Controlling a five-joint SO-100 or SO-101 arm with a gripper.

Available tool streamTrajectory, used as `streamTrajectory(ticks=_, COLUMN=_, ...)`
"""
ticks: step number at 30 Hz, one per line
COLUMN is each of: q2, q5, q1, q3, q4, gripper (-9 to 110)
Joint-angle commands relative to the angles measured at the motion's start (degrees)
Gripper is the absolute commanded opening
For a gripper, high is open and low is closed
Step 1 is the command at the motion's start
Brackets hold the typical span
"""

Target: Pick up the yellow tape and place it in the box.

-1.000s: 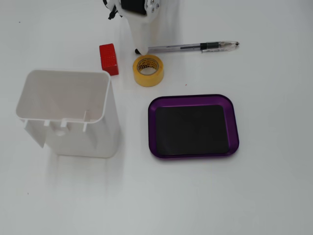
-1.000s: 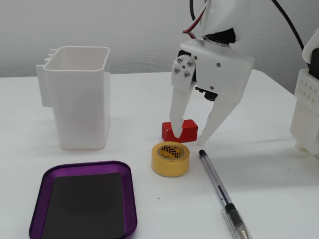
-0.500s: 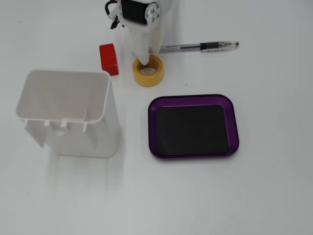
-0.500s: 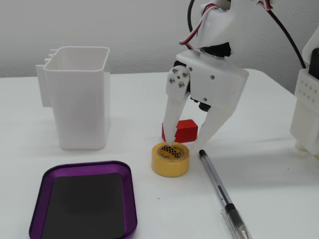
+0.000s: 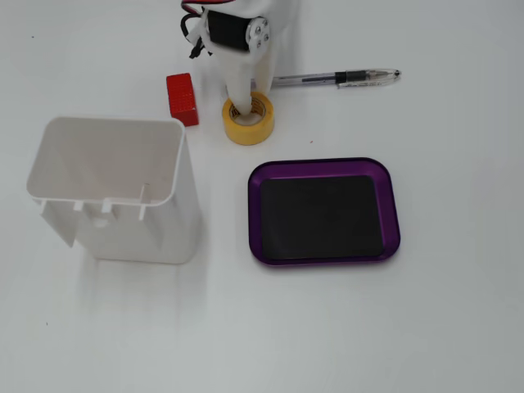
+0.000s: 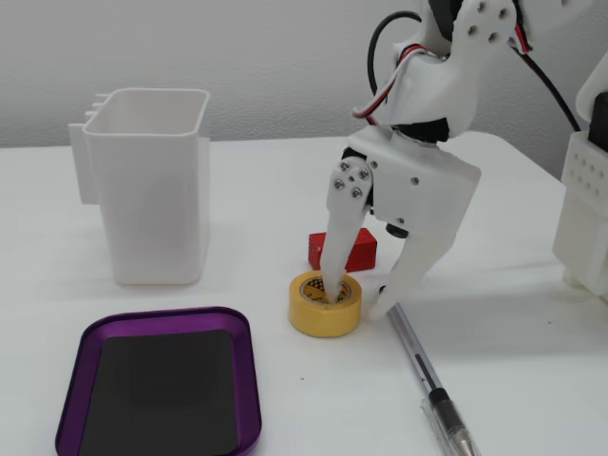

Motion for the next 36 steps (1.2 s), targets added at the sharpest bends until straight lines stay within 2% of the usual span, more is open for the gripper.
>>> streamTrajectory(ticks=1, q2=0.2, q5=-0.4, q1=0.1, q3=1.8, q4=-3.3, gripper=10)
streamTrajectory(ticks=6, q2=0.2, q5=-0.4, q1=0.1, q3=2.2, q4=-3.9, gripper=8)
streamTrajectory(ticks=9, q2=0.4, q5=-0.4, q1=0.1, q3=1.8, q4=-3.5, gripper=0)
streamTrajectory(ticks=18, q2=1.2, q5=-0.4, q1=-1.3, q3=-4.0, q4=-0.3, gripper=-1)
streamTrajectory(ticks=25, q2=1.2, q5=-0.6, q1=-9.9, q3=-14.9, q4=6.3, gripper=-1)
streamTrajectory(ticks=31, q2=1.1, q5=-8.4, q1=-16.7, q3=-17.8, q4=5.3, gripper=-1)
streamTrajectory(ticks=36, q2=0.4, q5=-15.2, q1=-17.1, q3=-17.9, q4=-4.0, gripper=-1)
